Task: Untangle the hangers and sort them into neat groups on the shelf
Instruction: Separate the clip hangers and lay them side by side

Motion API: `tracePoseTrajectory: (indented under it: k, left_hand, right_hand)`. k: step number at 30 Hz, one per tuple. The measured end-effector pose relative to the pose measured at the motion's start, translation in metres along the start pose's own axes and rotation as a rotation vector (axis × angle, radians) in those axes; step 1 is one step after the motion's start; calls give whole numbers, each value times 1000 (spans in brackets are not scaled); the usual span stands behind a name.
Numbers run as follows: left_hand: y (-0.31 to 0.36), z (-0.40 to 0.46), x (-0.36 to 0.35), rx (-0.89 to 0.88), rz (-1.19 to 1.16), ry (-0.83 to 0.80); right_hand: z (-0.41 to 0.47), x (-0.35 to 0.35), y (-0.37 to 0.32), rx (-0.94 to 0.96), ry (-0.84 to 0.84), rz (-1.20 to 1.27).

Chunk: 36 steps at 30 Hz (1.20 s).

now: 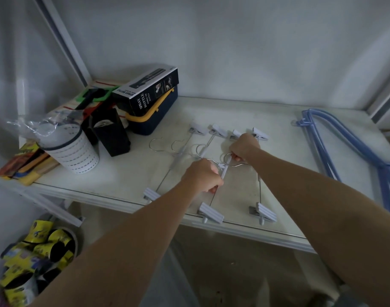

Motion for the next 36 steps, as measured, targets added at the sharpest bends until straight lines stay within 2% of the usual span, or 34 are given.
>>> tracePoseTrajectory:
  k: [7, 18, 21, 25, 29, 36]
  left_hand:
    - [1, 4, -1, 33, -70, -11]
    - [5, 6, -3, 8, -12, -68]
    - [6, 2, 0, 4, 15, -40]
    - [23, -4, 7, -35, -24, 176]
    - [54, -4, -11, -131, -85, 56]
    - [77, 5, -40, -73, -30, -6]
  right_hand:
    - [7, -1, 0, 37, -13, -35]
    - [8, -2, -2, 88, -48, -70]
    - [7, 8, -7, 145, 60, -69]
    - [9, 43, -5, 135, 248, -32]
    - [12, 71, 15, 56, 268, -38]
    - [12, 74, 30, -17, 139, 17]
Point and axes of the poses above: each hand's wrist, its own z-axis towards the middle knuckle, its own x-axis out of the back of the hand, y = z × x, the point moved 3 cm from there along z, towards the middle knuckle, and after that the axes turned 13 degrees about z, right-handed, at the moved point
